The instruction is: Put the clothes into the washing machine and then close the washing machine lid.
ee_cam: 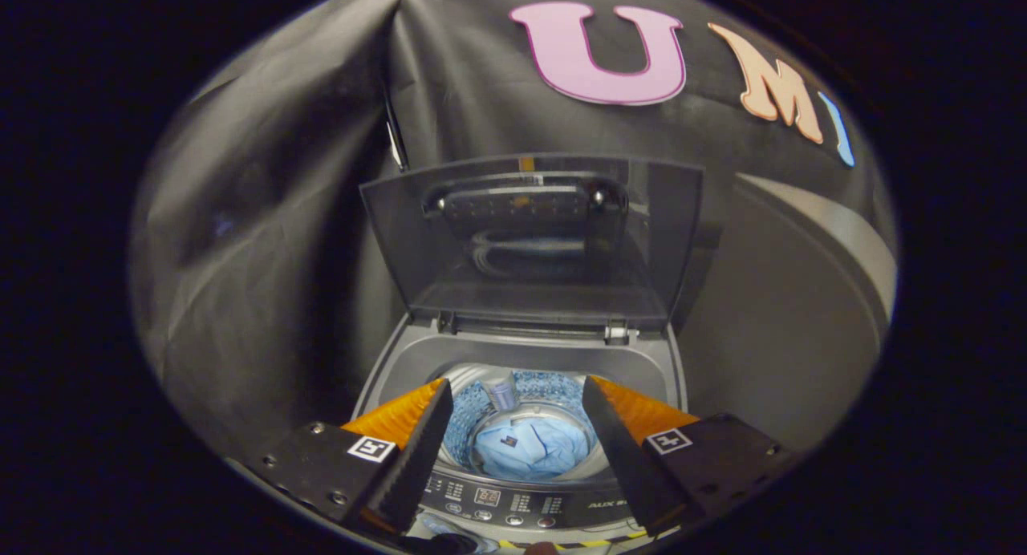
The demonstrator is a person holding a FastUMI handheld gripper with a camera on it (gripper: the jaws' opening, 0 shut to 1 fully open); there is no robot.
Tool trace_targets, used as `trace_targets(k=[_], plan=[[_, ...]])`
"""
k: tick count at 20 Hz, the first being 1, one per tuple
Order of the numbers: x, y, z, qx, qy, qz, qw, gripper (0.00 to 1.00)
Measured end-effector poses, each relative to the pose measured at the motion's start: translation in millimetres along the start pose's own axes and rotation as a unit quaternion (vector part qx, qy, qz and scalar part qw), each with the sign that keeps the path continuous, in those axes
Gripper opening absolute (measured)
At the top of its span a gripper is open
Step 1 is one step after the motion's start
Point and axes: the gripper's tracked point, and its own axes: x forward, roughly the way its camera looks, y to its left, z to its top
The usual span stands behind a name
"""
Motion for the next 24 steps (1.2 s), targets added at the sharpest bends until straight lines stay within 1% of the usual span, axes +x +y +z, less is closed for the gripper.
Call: trace_targets(k=[3, 6, 9, 12, 13, 15, 16, 19, 21, 24], plan=[[-20, 2, 28, -0.004, -0.007, 0.001, 1.000, 0.98], [-34, 2, 70, -0.005, -0.042, -0.008, 0.999, 0.98], [-39, 15, 128, -0.007, -0.118, 0.003, 0.993, 0.97], [-32, 26, 181, -0.016, -0.195, 0.015, 0.981, 0.97], [-25, 27, 194, -0.023, -0.213, 0.012, 0.977, 0.97], [-10, 25, 208, -0.031, -0.232, 0.000, 0.972, 0.97], [0, 22, 211, -0.030, -0.233, -0.009, 0.972, 0.97], [39, 12, 213, -0.011, -0.239, -0.028, 0.971, 0.97], [63, 5, 216, 0.003, -0.236, -0.028, 0.971, 0.97], [80, 0, 220, -0.005, -0.249, -0.038, 0.968, 0.97]])
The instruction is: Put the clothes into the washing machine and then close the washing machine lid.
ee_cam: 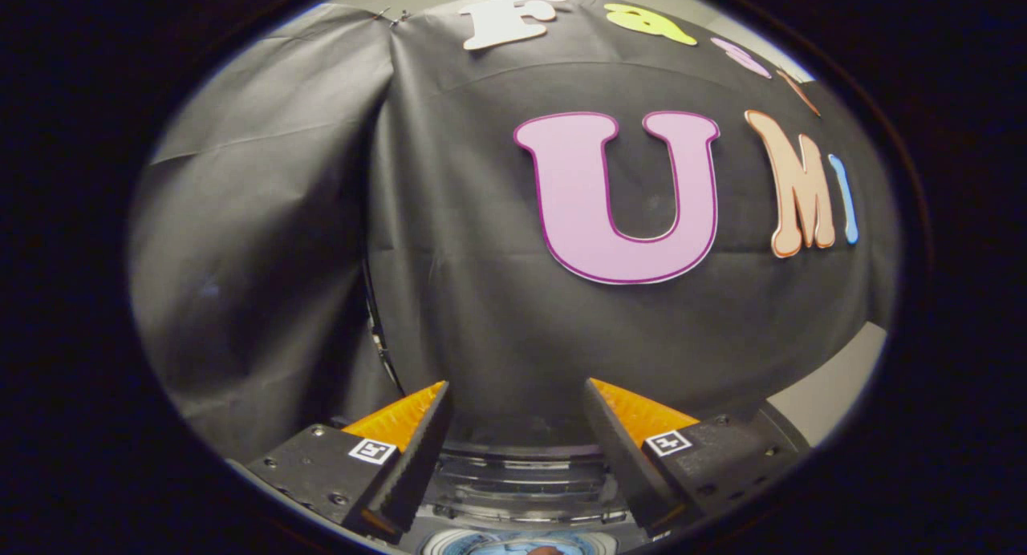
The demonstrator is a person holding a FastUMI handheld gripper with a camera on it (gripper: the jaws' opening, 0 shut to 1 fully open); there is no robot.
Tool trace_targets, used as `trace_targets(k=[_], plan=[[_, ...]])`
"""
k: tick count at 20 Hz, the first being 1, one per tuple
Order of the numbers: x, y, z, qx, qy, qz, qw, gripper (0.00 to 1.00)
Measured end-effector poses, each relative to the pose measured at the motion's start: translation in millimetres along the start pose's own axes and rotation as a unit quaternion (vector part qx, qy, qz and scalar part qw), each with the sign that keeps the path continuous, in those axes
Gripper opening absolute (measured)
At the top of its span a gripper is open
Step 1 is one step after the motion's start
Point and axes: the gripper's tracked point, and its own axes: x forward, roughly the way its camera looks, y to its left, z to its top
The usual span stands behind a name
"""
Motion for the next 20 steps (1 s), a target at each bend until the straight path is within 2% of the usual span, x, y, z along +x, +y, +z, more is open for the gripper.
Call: trace_targets(k=[3, 7, 9, 20], plan=[[15, 1, -24, -0.014, 0.019, -0.002, 1.000, 0.97], [23, 0, -40, 0.010, 0.030, -0.012, 0.999, 0.97], [27, -2, -51, 0.003, 0.050, -0.018, 0.999, 0.97], [10, -4, -48, -0.003, 0.039, -0.012, 0.999, 0.98]])
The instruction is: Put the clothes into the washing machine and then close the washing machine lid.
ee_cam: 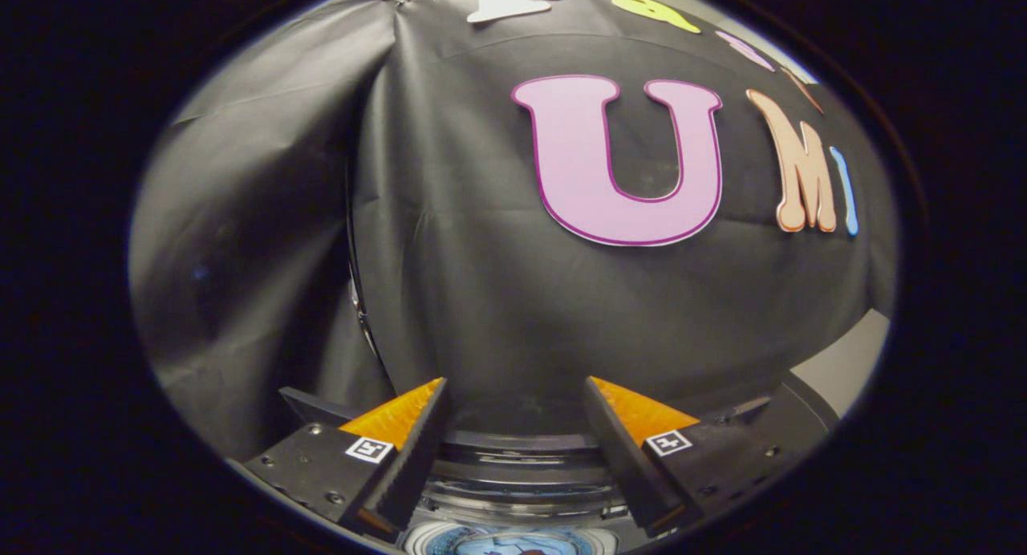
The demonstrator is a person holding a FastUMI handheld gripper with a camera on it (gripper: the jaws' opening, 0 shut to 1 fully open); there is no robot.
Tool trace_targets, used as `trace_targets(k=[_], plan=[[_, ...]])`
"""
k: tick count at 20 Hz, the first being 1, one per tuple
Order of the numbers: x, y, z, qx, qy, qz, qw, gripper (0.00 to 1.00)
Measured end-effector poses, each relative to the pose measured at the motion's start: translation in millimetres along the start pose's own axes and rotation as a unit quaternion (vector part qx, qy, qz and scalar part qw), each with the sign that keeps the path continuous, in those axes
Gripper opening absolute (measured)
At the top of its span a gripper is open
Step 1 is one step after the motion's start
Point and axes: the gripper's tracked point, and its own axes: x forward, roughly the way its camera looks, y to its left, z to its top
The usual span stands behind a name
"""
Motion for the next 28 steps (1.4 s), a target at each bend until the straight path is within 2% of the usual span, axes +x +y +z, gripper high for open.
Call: trace_targets(k=[6, 14, 28], plan=[[-26, 1, -5, -0.006, -0.005, -0.017, 1.000, 0.99], [-56, 4, -10, -0.003, -0.036, -0.015, 0.999, 0.98], [-89, 6, -27, -0.007, -0.045, -0.015, 0.999, 0.98]])
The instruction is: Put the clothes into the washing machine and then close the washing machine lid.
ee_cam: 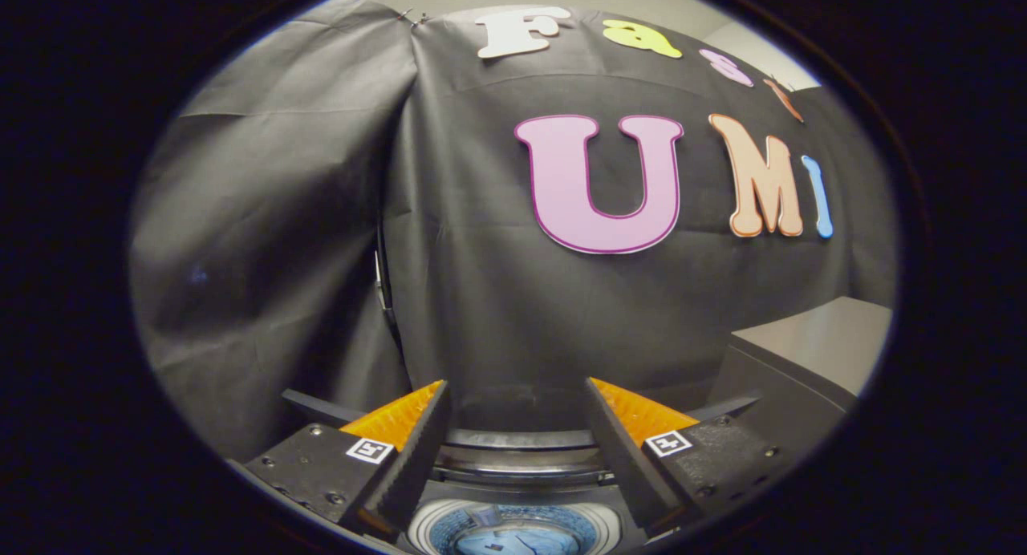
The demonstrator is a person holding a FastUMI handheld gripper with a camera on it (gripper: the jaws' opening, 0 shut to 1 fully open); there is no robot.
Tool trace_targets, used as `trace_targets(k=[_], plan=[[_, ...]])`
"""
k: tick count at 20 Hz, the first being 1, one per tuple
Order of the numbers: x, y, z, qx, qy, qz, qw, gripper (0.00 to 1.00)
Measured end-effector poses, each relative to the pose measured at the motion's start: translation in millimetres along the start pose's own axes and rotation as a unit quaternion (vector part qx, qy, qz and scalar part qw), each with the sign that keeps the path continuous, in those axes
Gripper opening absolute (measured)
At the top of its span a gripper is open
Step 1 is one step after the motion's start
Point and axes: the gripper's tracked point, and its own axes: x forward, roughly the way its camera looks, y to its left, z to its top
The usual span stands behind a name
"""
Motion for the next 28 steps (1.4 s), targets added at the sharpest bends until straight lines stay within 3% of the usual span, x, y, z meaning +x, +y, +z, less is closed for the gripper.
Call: trace_targets(k=[16, 25, 28], plan=[[-31, 4, -19, 0.005, 0.007, 0.007, 1.000, 0.98], [-59, 14, -131, 0.024, 0.082, 0.007, 0.996, 0.99], [-64, 15, -147, 0.022, 0.087, 0.006, 0.996, 0.99]])
